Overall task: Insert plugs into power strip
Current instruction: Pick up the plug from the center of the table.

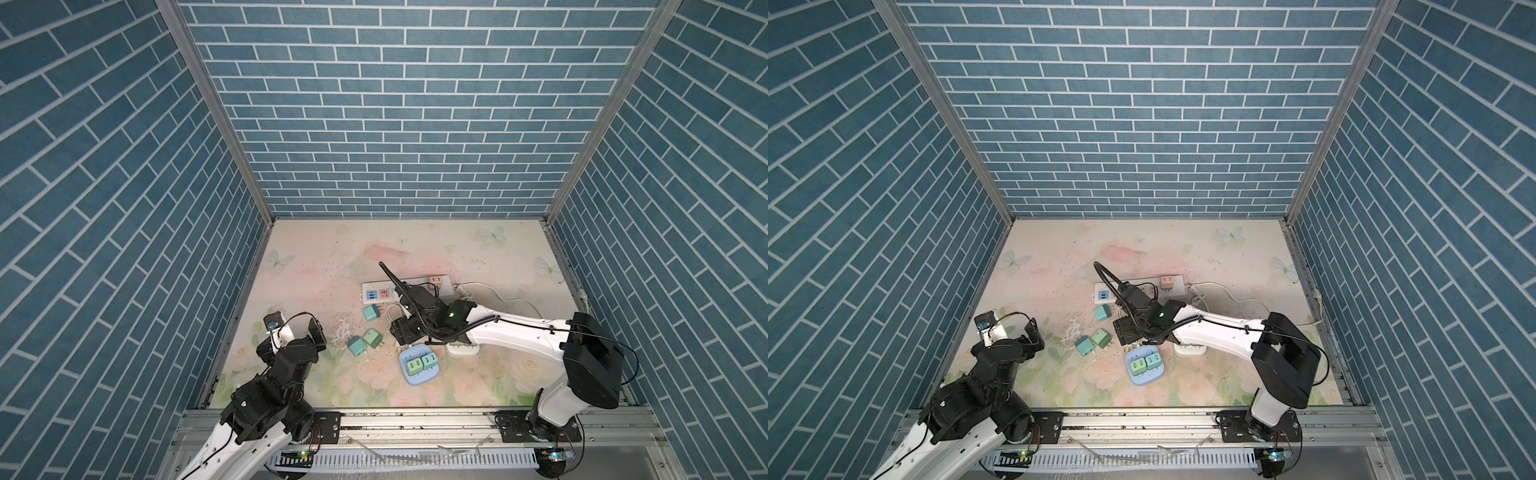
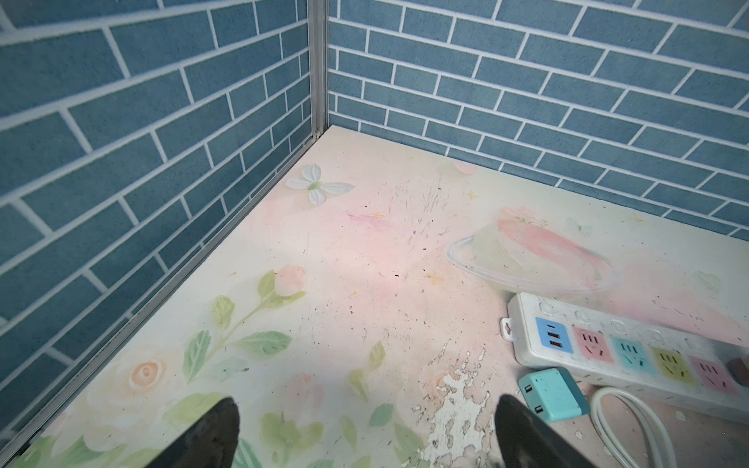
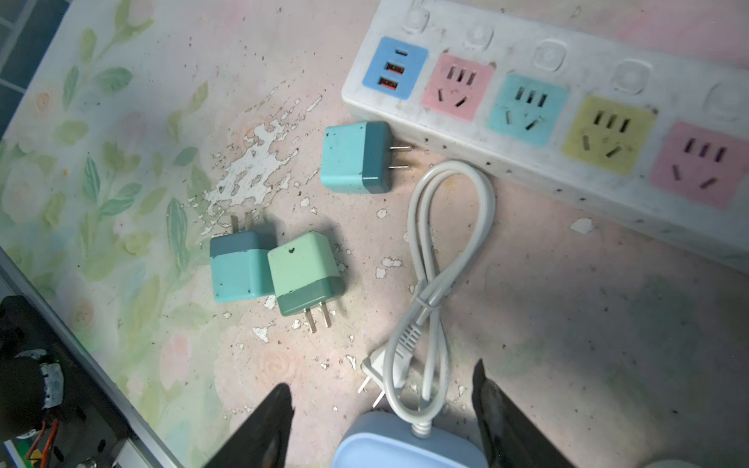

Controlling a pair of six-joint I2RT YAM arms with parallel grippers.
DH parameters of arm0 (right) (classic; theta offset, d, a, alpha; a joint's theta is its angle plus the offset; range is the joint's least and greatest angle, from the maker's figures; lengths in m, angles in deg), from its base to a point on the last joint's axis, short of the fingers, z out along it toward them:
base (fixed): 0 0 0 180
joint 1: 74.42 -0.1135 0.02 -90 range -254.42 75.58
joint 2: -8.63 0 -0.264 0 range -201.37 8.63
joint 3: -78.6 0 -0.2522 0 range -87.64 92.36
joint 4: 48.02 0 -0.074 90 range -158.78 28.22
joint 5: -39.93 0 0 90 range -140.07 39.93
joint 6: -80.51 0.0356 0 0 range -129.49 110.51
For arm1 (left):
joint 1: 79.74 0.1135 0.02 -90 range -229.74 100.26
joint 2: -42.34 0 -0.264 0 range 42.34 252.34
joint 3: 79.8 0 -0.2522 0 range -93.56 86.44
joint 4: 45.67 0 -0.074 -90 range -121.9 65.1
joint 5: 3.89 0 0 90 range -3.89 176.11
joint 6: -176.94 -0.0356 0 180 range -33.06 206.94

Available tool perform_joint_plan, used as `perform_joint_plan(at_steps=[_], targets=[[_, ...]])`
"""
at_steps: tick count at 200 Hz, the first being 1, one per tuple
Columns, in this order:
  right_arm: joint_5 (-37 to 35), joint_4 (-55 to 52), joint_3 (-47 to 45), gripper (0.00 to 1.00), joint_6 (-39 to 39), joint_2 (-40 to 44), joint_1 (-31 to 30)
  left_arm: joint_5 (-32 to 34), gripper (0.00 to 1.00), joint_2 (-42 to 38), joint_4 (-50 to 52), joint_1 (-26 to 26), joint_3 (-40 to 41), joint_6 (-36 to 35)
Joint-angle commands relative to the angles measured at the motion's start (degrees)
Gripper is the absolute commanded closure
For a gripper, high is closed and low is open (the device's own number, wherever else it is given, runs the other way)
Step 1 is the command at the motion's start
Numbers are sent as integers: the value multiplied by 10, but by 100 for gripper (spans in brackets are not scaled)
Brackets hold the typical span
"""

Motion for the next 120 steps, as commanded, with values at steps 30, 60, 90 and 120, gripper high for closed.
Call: perform_joint_plan(at_steps=[30, 60, 90, 120], targets=[[11, -38, 82, 31, -32, -84, -24, 14, 1, 9, 14, 2, 3, 10], [32, -35, 108, 31, -43, -113, -43, 13, 1, 12, 15, 2, 2, 10], [31, -48, 134, 32, -48, -146, -51, 16, 0, 12, 17, 2, 2, 14], [25, -67, 158, 32, -53, -175, -54, 16, 0, 13, 18, 2, 2, 14]])
